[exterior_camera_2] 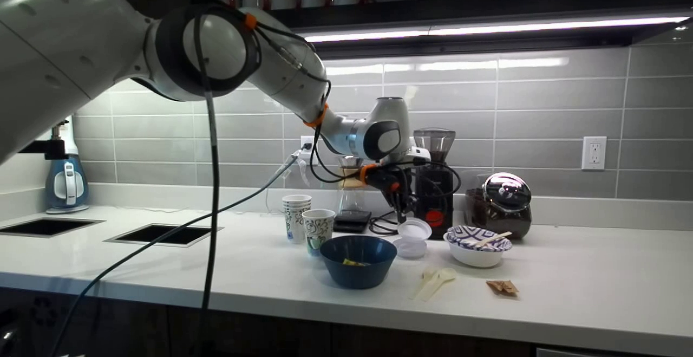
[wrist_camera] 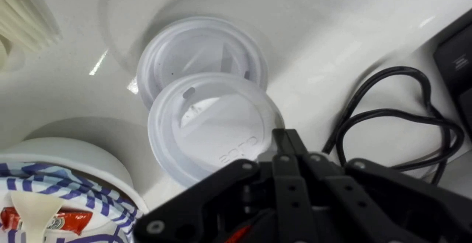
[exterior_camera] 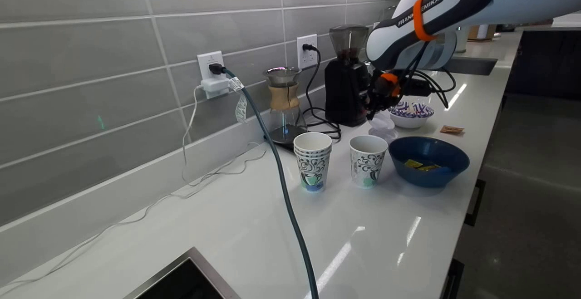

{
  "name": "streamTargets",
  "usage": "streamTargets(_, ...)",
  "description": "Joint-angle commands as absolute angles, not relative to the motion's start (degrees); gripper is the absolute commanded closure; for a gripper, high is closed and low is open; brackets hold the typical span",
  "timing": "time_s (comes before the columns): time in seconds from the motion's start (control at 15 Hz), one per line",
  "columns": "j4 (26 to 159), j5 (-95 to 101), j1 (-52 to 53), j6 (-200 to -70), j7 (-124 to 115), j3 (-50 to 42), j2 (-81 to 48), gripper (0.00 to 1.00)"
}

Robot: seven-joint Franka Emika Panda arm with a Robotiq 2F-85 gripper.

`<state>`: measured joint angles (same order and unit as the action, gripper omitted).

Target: Pick up one white paper cup lid from the stack and place it to the left of the stack of paper cup lids

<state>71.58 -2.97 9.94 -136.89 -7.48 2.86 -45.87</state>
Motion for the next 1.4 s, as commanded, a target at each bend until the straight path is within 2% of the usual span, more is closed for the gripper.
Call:
streamTargets(0.0,78.6,-4.8,8.2,-138.6,-6.9,4.4,-38.6,1.00)
streamTargets(0.4,92.4,-21.8,-3.6,-132.9,7.1,13.3,-23.5,1.00)
streamTargets(0.6,96.6,-33.9,-9.3,-125.2,18.4,15.1,-18.2,1.00)
streamTargets(0.93,99.9,-47.7,-12.2,-107.1,31.9,10.6,-15.3,1.00)
streamTargets(1.27,101.2,-51.6,-10.7,-90.4,35.7,6.5,-17.7,1.00)
streamTargets(1.33,100.0,-49.7,-9.4,-94.0,34.6,5.1,-17.4,0.99)
